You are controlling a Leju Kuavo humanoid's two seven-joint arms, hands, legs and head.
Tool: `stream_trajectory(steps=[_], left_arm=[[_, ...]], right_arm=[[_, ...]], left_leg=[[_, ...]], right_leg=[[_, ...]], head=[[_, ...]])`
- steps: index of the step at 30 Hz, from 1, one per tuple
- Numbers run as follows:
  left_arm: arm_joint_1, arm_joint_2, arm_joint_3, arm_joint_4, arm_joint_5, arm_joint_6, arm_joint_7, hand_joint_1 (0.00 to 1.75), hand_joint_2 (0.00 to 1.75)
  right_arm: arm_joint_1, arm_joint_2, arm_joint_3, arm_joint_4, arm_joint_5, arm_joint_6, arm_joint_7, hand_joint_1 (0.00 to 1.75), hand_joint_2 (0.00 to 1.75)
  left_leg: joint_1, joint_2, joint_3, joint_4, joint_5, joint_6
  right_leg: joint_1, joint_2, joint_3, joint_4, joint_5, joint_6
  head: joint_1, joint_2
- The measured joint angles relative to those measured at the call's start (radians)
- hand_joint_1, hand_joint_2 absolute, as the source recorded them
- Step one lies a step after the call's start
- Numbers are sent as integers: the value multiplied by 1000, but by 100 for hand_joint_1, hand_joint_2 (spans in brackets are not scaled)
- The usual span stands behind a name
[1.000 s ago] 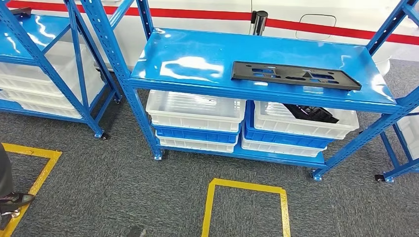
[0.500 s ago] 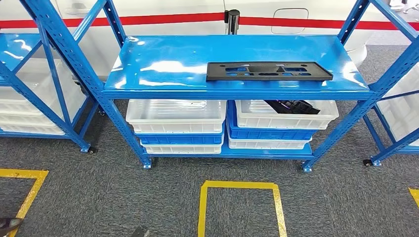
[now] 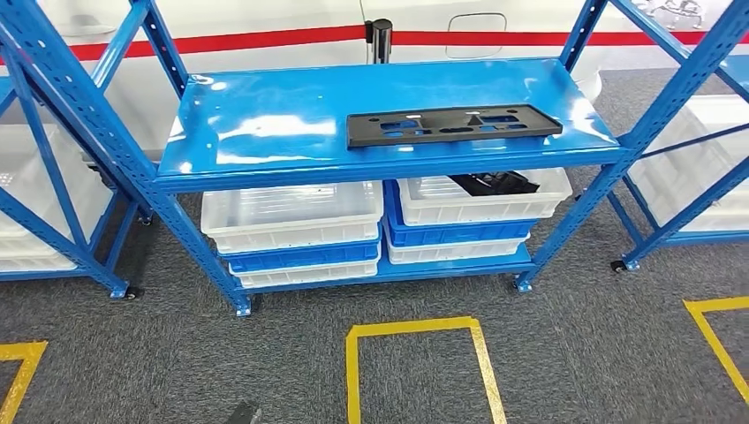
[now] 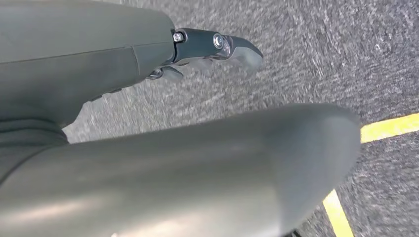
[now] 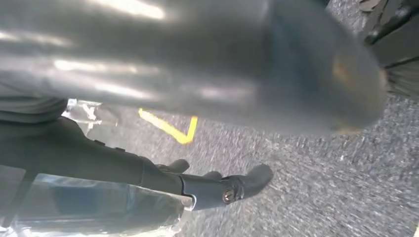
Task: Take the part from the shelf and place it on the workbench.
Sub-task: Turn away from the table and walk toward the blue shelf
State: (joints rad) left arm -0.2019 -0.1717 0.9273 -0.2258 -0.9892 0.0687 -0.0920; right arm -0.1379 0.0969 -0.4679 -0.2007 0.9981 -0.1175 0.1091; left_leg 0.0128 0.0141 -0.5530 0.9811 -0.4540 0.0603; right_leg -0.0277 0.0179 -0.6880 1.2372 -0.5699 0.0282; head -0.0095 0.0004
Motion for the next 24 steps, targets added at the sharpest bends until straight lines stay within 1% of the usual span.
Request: stream_trajectory(steps=[1, 2, 3, 4, 5, 6, 7, 8, 9, 11, 12, 16, 17, 20, 24], left_arm=[[0, 0, 0, 0, 0, 0, 0, 0, 0], [0, 0, 0, 0, 0, 0, 0, 0, 0], [0, 0, 0, 0, 0, -1, 0, 0, 0], [0, -1, -1, 0, 0, -1, 0, 0, 0], [0, -1, -1, 0, 0, -1, -1, 0, 0], [-1, -1, -1, 0, -1, 1, -2, 0, 0], [-2, -1, -1, 0, -2, 3, -3, 0, 0], [-3, 0, -1, 0, -4, 6, -4, 0, 0], [-4, 0, -1, 0, -5, 8, -4, 0, 0], [-6, 0, -2, 0, -5, 12, -3, 0, 0], [-6, 0, -2, 0, -5, 14, -2, 0, 0], [-5, 0, -2, 0, -6, 15, -2, 0, 0], [-5, 0, -2, 0, -5, 15, -2, 0, 0], [-5, 1, -2, 0, -4, 16, -2, 0, 0], [-5, 3, -1, 0, -4, 17, -2, 0, 0]], right_arm=[[1, 0, 0, 0, 0, 0, 0, 0, 0], [3, -1, 0, 0, 0, 0, 0, 0, 0], [4, -2, 0, 0, 0, 0, 0, 0, 0], [4, -3, 0, 0, 2, -1, 0, 0, 0], [3, -4, 0, 0, 6, -2, 0, 0, 0], [3, -4, 0, 0, 10, -4, 0, 0, 0], [2, -4, 0, 0, 15, -6, 0, 0, 0], [3, -3, 0, 0, 19, -8, 0, 0, 0], [4, -2, 0, 0, 23, -9, 0, 0, 0], [4, -2, 0, 0, 29, -12, 0, 0, 0], [4, -2, 0, 0, 31, -13, 0, 0, 0], [2, 0, 0, 0, 37, -13, 1, 0, 0], [2, 0, 0, 0, 39, -12, 1, 0, 0], [1, 0, 0, 0, 45, -7, 1, 0, 0], [-1, 3, 0, 0, 51, -4, 2, 0, 0]], left_leg=[[-1, 10, 0, 0, -1, 0], [-2, 19, 0, 1, -2, -1], [-2, 27, 2, 1, -3, -3], [-2, 33, 4, 2, -5, -7], [-6, 38, 4, 4, -9, -12], [-8, 42, 5, 8, -14, -18], [-11, 44, 5, 11, -17, -23], [-14, 46, 5, 14, -21, -22], [-13, 47, 6, 15, -21, -16], [-11, 46, 6, 15, -19, -2], [-10, 46, 6, 14, -17, 2], [-5, 46, 8, 11, -15, 0], [-4, 46, 8, 11, -15, -2], [-3, 46, 6, 15, -18, -9], [-5, 45, 4, 18, -22, -6]], right_leg=[[-1, -3, -20, 36, -8, 3], [-1, -6, -19, 35, 0, 10], [-2, -11, 3, -8, 22, 19], [-3, -19, 40, -77, 49, 27], [-2, -29, 80, -148, 74, 31], [-2, -36, 110, -201, 91, 29], [-2, -40, 128, -231, 100, 24], [-2, -40, 134, -240, 104, 18], [-2, -38, 134, -241, 106, 14], [-1, -37, 134, -241, 106, 13], [2, -37, 134, -241, 106, 12], [8, -37, 134, -240, 105, 10], [9, -37, 134, -240, 104, 7], [6, -37, 135, -241, 105, 0], [1, -39, 135, -243, 107, 2]], head=[[0, 0], [0, 0], [1, 0], [2, 0], [3, 0], [2, 0], [0, 0], [-2, 0], [-5, 0], [-6, 0], [-6, 0], [-6, 0], [-6, 0], [-7, 0], [-6, 0]])
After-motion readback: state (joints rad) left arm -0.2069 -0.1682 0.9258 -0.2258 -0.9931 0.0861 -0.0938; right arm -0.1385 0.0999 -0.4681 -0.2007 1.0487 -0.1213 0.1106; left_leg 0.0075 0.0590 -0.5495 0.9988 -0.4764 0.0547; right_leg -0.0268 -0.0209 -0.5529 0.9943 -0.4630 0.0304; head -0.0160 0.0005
